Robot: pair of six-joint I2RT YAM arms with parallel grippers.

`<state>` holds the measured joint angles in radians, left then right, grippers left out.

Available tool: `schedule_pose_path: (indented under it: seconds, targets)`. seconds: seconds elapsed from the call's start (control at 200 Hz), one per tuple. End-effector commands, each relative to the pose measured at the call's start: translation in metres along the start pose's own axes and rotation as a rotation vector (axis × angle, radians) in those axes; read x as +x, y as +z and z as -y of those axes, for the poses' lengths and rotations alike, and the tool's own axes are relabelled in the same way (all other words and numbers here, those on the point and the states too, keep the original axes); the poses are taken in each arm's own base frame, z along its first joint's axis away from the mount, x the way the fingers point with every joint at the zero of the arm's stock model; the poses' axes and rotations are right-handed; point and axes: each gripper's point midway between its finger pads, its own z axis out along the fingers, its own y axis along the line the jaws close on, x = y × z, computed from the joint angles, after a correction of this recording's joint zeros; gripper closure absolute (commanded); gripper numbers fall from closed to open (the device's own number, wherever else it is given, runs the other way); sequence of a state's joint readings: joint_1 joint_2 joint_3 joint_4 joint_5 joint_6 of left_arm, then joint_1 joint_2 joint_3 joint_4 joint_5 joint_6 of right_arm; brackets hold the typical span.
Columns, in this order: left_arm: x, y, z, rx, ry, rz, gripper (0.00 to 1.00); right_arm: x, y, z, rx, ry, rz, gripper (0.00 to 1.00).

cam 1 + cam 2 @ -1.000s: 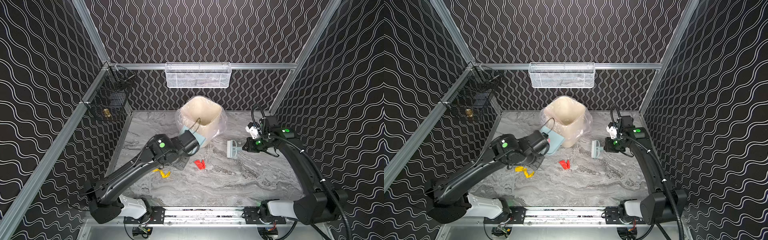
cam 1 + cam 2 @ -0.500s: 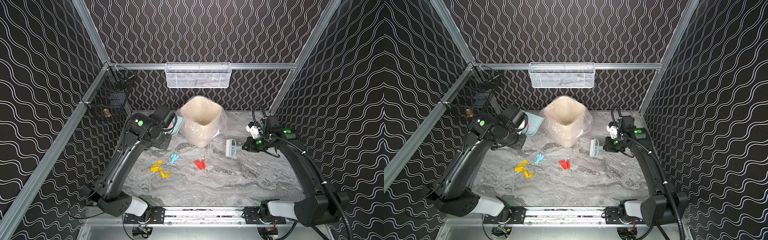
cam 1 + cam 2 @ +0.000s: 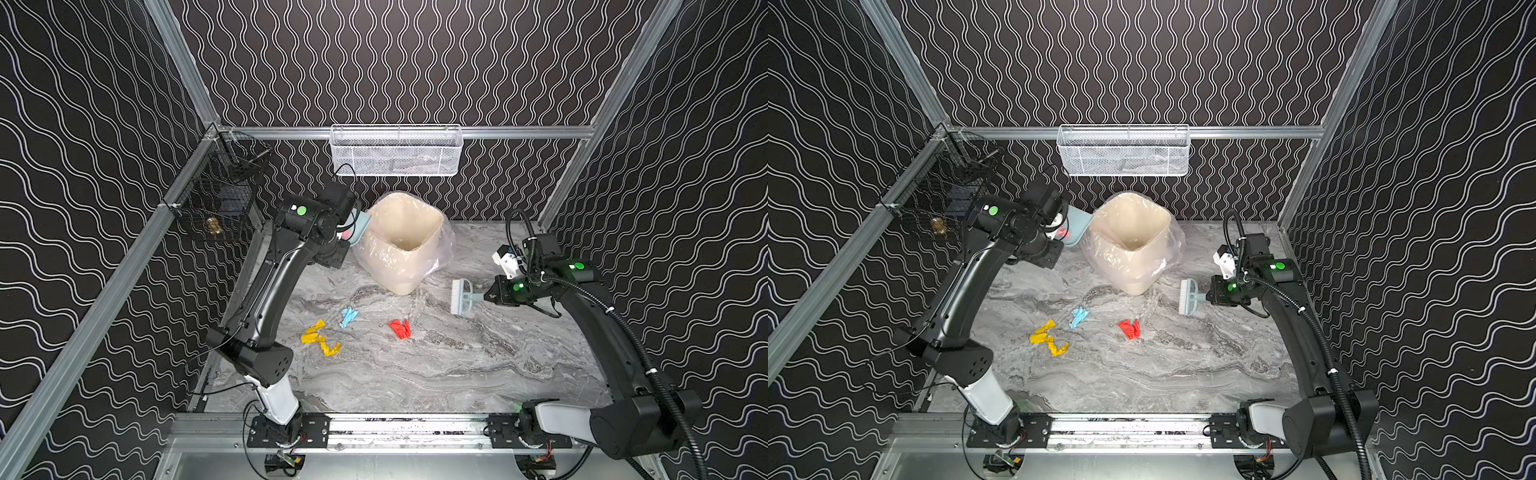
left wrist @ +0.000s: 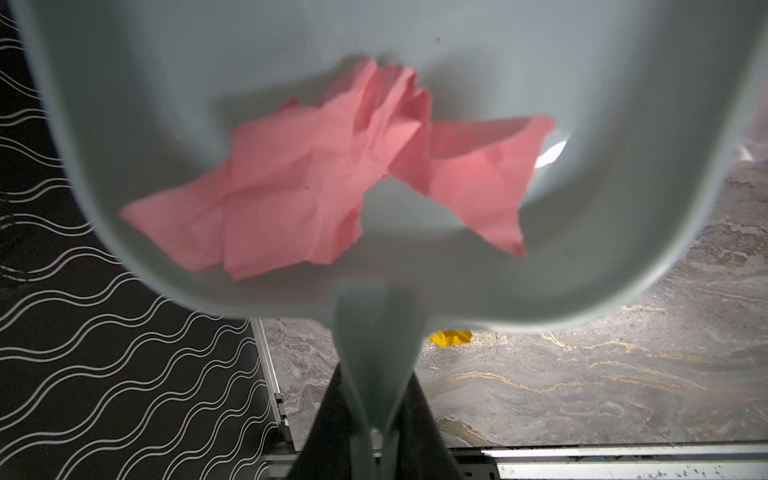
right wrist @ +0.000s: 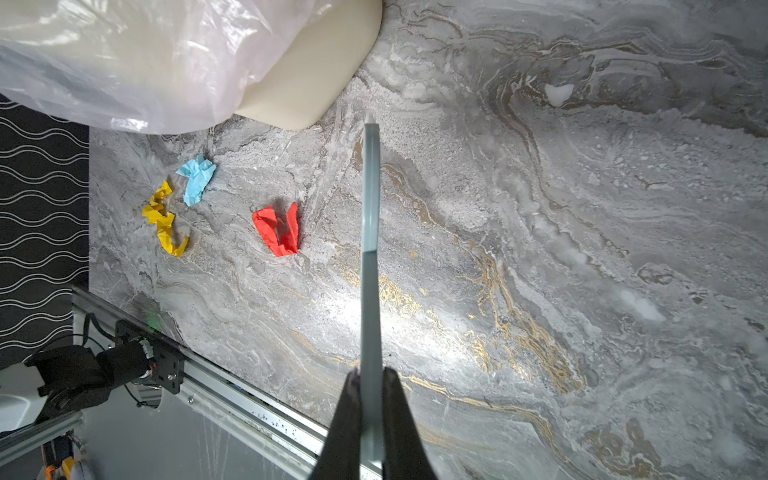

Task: Sweep away the paper scraps from the table

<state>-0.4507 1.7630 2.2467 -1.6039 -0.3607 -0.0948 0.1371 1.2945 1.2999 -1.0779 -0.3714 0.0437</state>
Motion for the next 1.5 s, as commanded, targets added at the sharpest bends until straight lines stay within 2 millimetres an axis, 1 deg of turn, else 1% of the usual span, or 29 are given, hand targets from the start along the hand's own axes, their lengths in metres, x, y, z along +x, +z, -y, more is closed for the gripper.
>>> schedule_pose_path:
  seconds: [0.0,0.235,0.385,0.476,0.576,0.711,0.776,0.806,1.071,1.256,1.492]
  targets:
    - [-0.001,0.000,-0.011,-0.068,0.043,-0.019,1.00,0.002,0.001,-0.006,-0.038,0.010,-0.002,1.00]
    - [-0.014,0.009,-0.015,-0.216,0.122,-0.037,1.00,0.017,0.007,-0.004,-0.050,0.040,-0.030,1.00]
    - [-0.032,0.014,-0.005,-0.278,0.171,-0.020,1.00,0.025,0.009,-0.003,-0.050,0.048,-0.041,1.00]
    - [-0.042,0.014,0.002,-0.340,0.220,-0.003,1.00,0.030,0.011,-0.002,-0.047,0.054,-0.047,1.00]
    - [-0.050,0.014,0.008,-0.406,0.269,0.008,1.00,0.036,0.013,-0.001,-0.050,0.060,-0.059,1.00]
    - [-0.058,0.011,0.016,-0.488,0.327,0.024,1.00,0.037,0.012,-0.003,-0.055,0.059,-0.056,1.00]
    - [-0.059,0.013,0.023,-0.499,0.359,0.024,1.00,0.038,0.012,-0.004,-0.055,0.058,-0.061,1.00]
    - [-0.061,0.010,0.019,-0.545,0.370,0.027,1.00,0.038,0.013,-0.004,-0.057,0.059,-0.062,1.00]
    - [-0.066,0.006,0.023,-0.658,0.447,0.028,1.00,0.037,0.014,-0.008,-0.074,0.055,-0.064,1.00]
    - [-0.074,-0.003,0.030,-0.763,0.515,0.052,1.00,0.038,0.015,-0.011,-0.080,0.045,-0.068,1.00]
    - [-0.078,-0.012,0.037,-0.871,0.589,0.063,1.00,0.042,0.018,-0.013,-0.088,0.044,-0.073,1.00]
